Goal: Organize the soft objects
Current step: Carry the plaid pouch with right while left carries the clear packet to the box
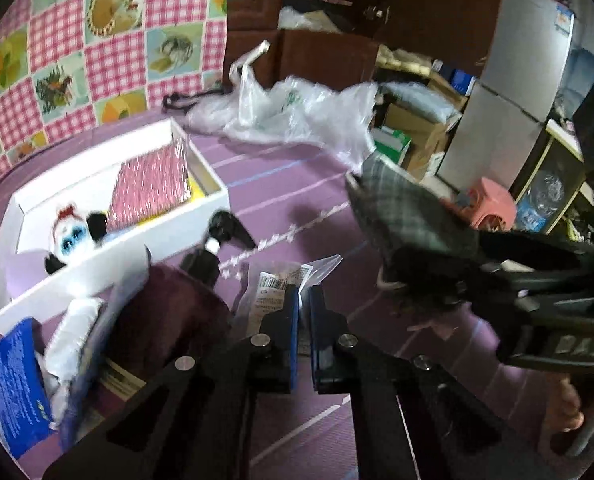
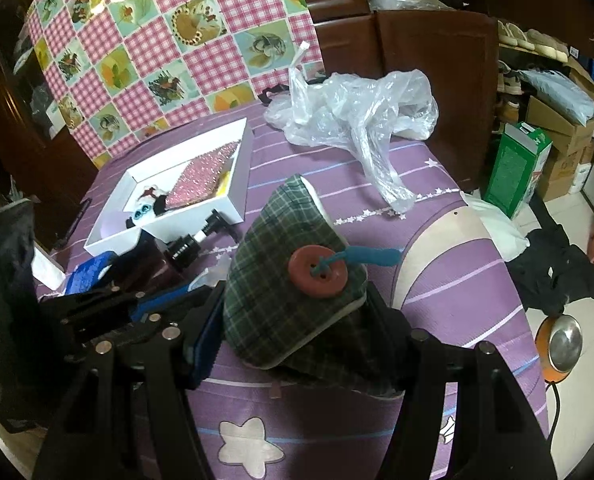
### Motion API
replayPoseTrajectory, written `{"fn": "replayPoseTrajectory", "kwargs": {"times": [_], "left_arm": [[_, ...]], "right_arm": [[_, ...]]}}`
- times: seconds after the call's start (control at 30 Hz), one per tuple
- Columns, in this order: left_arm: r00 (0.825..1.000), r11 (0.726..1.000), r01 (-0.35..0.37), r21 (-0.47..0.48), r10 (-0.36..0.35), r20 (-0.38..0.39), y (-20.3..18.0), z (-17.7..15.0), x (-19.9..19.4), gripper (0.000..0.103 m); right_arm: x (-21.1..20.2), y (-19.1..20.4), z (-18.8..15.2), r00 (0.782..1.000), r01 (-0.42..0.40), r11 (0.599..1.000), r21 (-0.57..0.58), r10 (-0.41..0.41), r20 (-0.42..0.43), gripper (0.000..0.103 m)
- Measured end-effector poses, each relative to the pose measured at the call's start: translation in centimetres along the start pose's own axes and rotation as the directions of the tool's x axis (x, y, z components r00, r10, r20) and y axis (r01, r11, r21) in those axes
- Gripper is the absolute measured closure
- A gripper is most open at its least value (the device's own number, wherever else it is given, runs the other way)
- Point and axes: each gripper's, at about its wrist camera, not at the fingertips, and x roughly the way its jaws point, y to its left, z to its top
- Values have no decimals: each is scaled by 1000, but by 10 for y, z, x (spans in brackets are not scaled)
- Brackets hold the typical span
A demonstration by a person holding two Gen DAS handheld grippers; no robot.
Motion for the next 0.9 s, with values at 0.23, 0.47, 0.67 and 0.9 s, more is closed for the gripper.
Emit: {"fn": "replayPoseTrajectory", "kwargs": {"times": [0.23,0.47,0.67,0.9], "left_arm": [[996,998,45,-43,-42,83,3,12,-34,100],[986,997,30,-73,-18,165,19,22,-64,100],[974,990,-14,-143,46,221,58,29,-83,100],[958,957,-64,-284,138,250,135,36,-96,100]], "right_arm": [[-21,5,12,996,-66,998,15,65,55,38],[-23,39,31,989,-140,990,-7,140,52,38],[-10,78,58,986,-161,985,-59,162,27,38],[22,125,92,985,-169,972,-164,174,12,38]]}}
